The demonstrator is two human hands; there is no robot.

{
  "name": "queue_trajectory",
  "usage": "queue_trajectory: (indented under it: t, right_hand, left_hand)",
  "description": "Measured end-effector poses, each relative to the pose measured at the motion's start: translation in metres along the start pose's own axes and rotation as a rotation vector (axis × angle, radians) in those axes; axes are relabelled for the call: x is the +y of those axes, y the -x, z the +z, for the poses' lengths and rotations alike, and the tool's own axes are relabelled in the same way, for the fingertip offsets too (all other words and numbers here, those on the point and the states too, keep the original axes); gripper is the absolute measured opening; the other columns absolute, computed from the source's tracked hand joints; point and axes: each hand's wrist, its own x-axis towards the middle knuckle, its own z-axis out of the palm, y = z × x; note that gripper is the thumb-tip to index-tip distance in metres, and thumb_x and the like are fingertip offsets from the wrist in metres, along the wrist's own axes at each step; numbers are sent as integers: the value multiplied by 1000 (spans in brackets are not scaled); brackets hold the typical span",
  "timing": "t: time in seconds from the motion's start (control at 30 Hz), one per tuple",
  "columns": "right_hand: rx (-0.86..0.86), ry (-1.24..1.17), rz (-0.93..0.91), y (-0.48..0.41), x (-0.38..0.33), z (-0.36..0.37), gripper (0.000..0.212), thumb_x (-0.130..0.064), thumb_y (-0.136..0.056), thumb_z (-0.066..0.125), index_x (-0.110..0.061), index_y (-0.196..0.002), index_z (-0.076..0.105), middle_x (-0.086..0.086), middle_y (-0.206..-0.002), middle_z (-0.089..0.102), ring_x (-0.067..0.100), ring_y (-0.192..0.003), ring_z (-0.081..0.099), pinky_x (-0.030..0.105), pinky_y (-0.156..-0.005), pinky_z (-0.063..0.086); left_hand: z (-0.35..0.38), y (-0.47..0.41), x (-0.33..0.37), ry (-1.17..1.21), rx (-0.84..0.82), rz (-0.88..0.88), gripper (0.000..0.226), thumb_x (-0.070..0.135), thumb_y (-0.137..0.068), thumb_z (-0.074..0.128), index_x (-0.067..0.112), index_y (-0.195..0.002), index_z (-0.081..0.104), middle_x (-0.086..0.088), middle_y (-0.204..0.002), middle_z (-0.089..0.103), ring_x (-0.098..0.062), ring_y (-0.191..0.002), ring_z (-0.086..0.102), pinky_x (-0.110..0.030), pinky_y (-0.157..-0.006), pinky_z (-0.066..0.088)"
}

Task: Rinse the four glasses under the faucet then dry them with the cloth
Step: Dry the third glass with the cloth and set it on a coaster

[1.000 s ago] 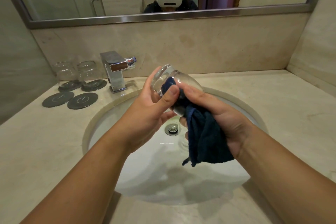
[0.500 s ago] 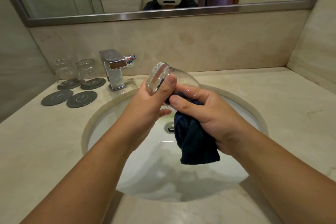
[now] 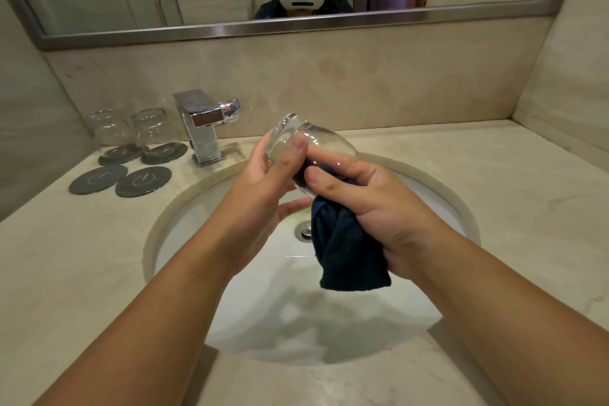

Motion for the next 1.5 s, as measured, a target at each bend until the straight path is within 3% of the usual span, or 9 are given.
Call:
queue_trajectory:
  t: [0.13,0.27,0.37,0.5,0.77,1.0,1.2,1.33,1.5]
  right_hand:
    - [61,286,-75,4,2,1,25,-14,-97,75,-29,-116,82,-7,-108,82,8,-101,76,45,-106,57]
    - [33,248,-27,3,1,-1,27,-20,-94,80,-25,-120,82,-4,-113,81,13,-109,75,50,-111,53]
    - [-6,118,43,2,-1,-4,37,-33,-84,81,-26,-120,81,-1,-116,81,10,-109,74,38,-102,55]
    - [-39,-42,72,0,-2,-7,41,-32,-80,76,-24,-120,81,4,-119,80,12,-110,74,32,-90,54]
    - [37,213,-31,1,5,-2,27,-14,-96,77,-29,-118,82,-5,-112,82,10,-101,75,50,-109,54]
    - [6,236,14,2,3,-2,25,-25,-95,79,-26,-120,81,0,-112,81,13,-98,75,53,-112,52]
    - [-21,16,84,-2,2,-6,50,-34,-82,79,-20,-130,76,7,-127,77,22,-126,69,55,-117,47]
    - [28,125,18,1,2,-3,32,-21,-89,80,-28,-120,81,-2,-117,81,12,-110,75,51,-113,52]
    - [60,333,-68,3,3,-3,22,-16,-96,78,-29,-114,83,-9,-104,83,8,-100,77,44,-107,57]
  left_hand:
    - [3,0,-1,-46,23,-22,71,67,-88,57,20,-141,56,-2,-123,78,-23,-118,74,-52,-110,53]
    - [3,0,0,-9,8,19,76,61,-93,67,0,-137,56,-17,-124,76,-27,-119,74,-38,-101,59]
    - [3,1,1,50,39,49,68,53,-76,70,10,-128,60,-4,-112,80,-19,-112,76,-27,-91,60]
    - [4,2,2,50,6,42,70,46,-91,78,16,-148,51,-4,-128,77,-21,-126,71,-35,-103,58]
    - [8,2,3,45,42,-34,79,75,-81,66,31,-145,51,-4,-125,77,-21,-116,75,-44,-103,60]
    - [7,1,3,40,75,8,67,51,-91,66,7,-139,54,-27,-132,68,-36,-121,72,-48,-106,58]
    - [7,1,5,88,68,44,59,37,-96,67,17,-150,51,-8,-126,76,-23,-125,71,-36,-107,57]
    - [8,3,7,104,50,-2,57,50,-97,67,20,-144,54,-3,-116,75,-20,-116,73,-40,-107,57]
    - [13,5,9,46,45,-47,57,61,-88,57,20,-128,57,0,-104,80,-15,-99,79,-25,-80,60]
